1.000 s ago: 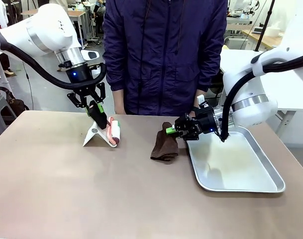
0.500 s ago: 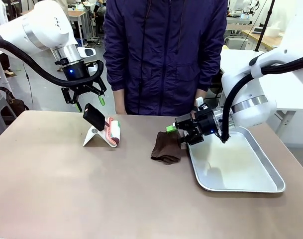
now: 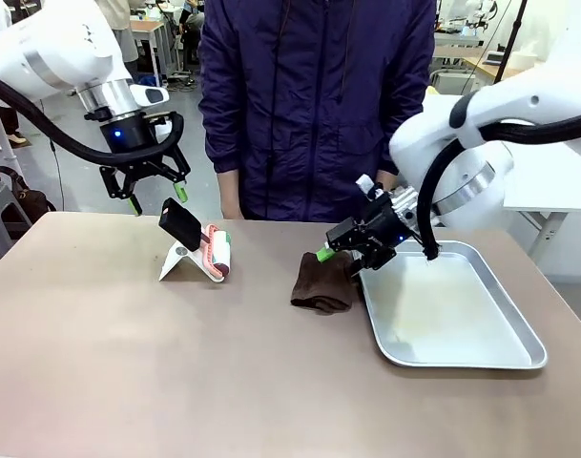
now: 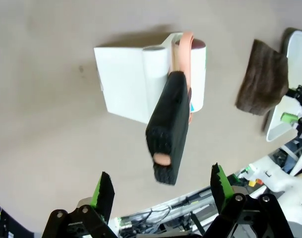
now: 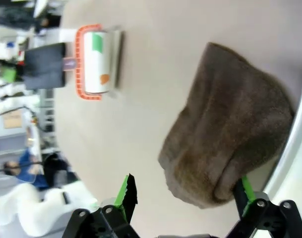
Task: Clean the surface of the table.
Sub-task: Return the Lint Roller and towel to their original positions.
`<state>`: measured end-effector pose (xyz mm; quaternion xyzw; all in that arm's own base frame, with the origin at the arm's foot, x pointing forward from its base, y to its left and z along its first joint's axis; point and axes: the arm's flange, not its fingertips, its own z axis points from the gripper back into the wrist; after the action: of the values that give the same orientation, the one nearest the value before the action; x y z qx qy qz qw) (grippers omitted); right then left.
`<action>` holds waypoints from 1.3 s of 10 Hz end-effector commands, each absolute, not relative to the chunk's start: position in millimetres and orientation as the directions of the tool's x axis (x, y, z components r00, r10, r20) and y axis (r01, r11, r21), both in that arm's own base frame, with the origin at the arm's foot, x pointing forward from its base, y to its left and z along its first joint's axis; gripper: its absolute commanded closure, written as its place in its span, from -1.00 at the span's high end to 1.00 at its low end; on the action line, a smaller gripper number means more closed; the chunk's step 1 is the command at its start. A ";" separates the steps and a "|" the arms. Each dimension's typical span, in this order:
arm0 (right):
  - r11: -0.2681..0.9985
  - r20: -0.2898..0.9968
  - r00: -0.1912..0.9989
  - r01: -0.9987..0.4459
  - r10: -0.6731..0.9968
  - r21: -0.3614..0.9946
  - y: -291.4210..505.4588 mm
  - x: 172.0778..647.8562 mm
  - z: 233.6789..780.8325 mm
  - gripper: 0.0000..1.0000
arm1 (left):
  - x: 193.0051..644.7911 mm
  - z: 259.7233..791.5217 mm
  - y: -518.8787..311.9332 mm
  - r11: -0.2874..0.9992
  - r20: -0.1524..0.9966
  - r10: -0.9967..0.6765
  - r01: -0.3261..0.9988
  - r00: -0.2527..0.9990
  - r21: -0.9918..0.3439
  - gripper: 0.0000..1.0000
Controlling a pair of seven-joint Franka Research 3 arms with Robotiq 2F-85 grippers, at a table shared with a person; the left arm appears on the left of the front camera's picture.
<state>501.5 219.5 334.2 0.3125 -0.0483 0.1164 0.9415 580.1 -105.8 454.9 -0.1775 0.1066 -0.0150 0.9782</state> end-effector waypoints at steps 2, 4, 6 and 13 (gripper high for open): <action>0.891 0.055 0.958 -0.282 0.281 0.354 225.1 506.4 376.5 1.00 | 543.4 460.2 -78.5 0.908 -0.167 -0.116 0.036 0.979 -0.417 1.00; 0.842 0.064 0.960 -0.271 0.274 0.467 198.5 493.8 391.2 1.00 | 509.5 468.3 -58.7 0.870 -0.132 -0.200 0.114 0.971 -0.479 1.00; 0.751 0.099 0.979 -0.201 0.179 0.629 150.2 467.4 403.0 1.00 | 468.9 469.7 -35.5 0.804 -0.072 -0.303 0.214 0.950 -0.555 1.00; 0.212 0.148 0.944 -0.086 -0.296 0.973 -24.6 396.3 376.7 1.00 | 405.4 427.4 90.8 0.332 0.223 -0.029 0.220 0.974 -0.917 1.00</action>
<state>393.0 -12.9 389.9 0.5953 -0.1261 -0.0655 0.7908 395.7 86.0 435.3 -0.5159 -0.0592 -0.0663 0.8520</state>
